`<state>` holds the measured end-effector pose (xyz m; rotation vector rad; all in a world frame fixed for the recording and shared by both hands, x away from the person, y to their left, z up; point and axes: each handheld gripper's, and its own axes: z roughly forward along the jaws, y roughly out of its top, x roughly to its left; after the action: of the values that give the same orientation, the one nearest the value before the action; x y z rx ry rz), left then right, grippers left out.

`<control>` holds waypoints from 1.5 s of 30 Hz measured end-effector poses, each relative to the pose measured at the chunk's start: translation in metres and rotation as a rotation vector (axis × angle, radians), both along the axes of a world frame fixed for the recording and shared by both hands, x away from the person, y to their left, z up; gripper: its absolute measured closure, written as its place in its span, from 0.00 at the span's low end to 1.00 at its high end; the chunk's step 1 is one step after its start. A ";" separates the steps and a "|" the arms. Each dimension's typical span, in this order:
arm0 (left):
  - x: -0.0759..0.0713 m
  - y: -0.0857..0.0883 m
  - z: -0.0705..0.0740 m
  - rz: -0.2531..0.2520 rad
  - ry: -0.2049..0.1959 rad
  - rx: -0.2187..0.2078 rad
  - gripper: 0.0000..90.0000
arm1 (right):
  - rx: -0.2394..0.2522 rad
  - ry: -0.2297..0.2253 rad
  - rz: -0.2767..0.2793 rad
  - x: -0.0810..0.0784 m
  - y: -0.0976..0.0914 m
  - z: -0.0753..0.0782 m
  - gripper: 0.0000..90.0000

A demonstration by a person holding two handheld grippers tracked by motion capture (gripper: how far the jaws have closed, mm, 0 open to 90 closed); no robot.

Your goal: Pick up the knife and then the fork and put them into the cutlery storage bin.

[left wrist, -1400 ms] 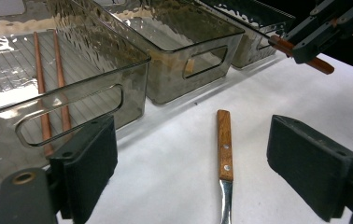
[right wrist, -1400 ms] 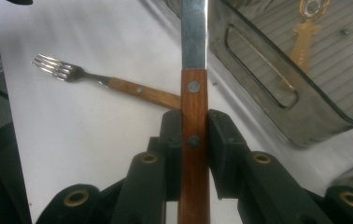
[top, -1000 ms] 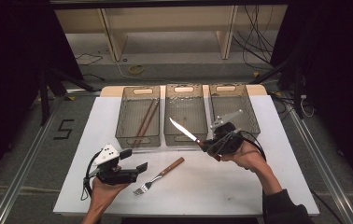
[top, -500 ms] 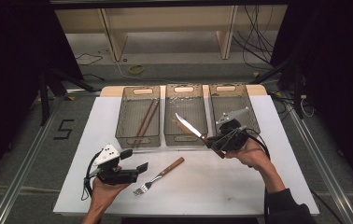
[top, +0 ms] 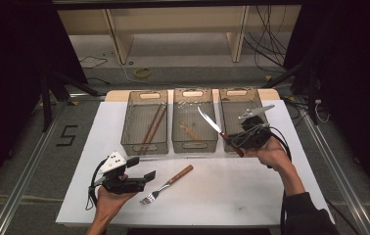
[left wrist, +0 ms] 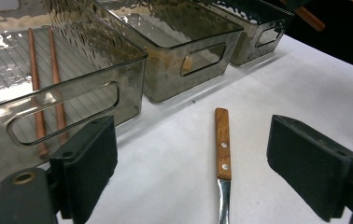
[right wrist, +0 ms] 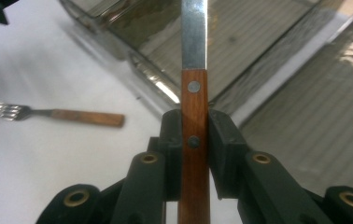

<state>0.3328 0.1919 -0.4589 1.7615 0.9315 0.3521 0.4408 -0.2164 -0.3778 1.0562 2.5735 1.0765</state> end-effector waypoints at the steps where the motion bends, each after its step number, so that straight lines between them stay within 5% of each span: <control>1: 0.000 0.000 0.000 -0.002 0.000 0.004 0.17 | -0.003 -0.001 -0.007 0.002 -0.002 0.001 0.86; 12: 0.000 0.000 0.000 -0.002 0.003 0.005 0.17 | 0.003 -0.008 -0.114 0.027 -0.026 0.015 0.86; 24: 0.000 0.000 0.000 -0.005 0.002 0.006 0.17 | -0.013 0.019 -0.211 0.051 -0.040 0.013 0.86; 45: 0.000 0.000 0.001 -0.010 -0.001 0.007 0.17 | -0.059 0.045 -0.320 0.079 -0.029 0.001 0.86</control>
<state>0.3331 0.1917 -0.4582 1.7716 0.9215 0.3497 0.5202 -0.2452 -0.3768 1.4286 2.3424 0.8994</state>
